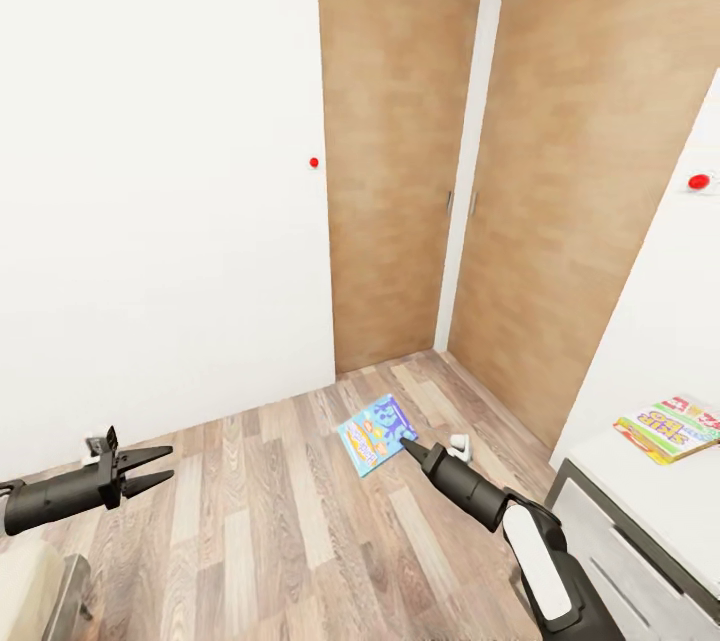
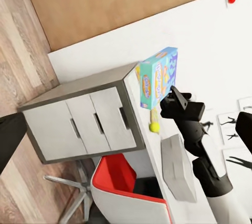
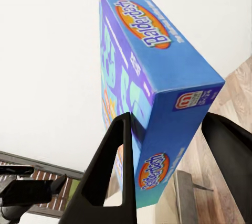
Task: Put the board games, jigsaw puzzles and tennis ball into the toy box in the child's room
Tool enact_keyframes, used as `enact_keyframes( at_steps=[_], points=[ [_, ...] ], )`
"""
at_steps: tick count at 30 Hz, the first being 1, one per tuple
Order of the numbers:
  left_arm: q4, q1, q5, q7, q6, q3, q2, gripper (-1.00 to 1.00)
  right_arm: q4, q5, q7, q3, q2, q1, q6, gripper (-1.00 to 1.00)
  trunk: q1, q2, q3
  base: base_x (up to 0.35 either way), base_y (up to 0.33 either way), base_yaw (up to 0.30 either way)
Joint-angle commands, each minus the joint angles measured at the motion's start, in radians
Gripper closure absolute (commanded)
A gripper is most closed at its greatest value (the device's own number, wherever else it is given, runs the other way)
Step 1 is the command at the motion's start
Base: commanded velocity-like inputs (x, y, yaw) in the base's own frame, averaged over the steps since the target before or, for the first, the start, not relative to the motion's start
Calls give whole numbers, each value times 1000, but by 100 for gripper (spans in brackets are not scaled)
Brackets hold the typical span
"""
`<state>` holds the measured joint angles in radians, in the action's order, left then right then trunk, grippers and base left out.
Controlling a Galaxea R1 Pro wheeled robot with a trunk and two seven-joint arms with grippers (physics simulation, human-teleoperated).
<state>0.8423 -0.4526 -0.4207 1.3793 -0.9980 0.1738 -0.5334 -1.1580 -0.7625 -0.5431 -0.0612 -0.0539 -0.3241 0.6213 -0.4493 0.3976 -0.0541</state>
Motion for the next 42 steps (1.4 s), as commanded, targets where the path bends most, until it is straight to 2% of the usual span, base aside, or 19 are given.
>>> enact_keyframes(
  at_steps=[1,21,42],
  points=[
    [0,-1,-3,1,-10,0,0,-100,0,-5,-1,-3,-1,-1,8,100,-1,2,-2,0,0,-86],
    [0,0,-3,-29,-10,1,0,-100,-2,-6,2,-5,-1,-2,20,100,-1,2,-2,0,0,-13],
    [0,-1,-3,-29,-11,2,0,-100,-3,-10,3,-6,0,-3,22,100,-1,2,-12,0,0,-237]
  ],
)
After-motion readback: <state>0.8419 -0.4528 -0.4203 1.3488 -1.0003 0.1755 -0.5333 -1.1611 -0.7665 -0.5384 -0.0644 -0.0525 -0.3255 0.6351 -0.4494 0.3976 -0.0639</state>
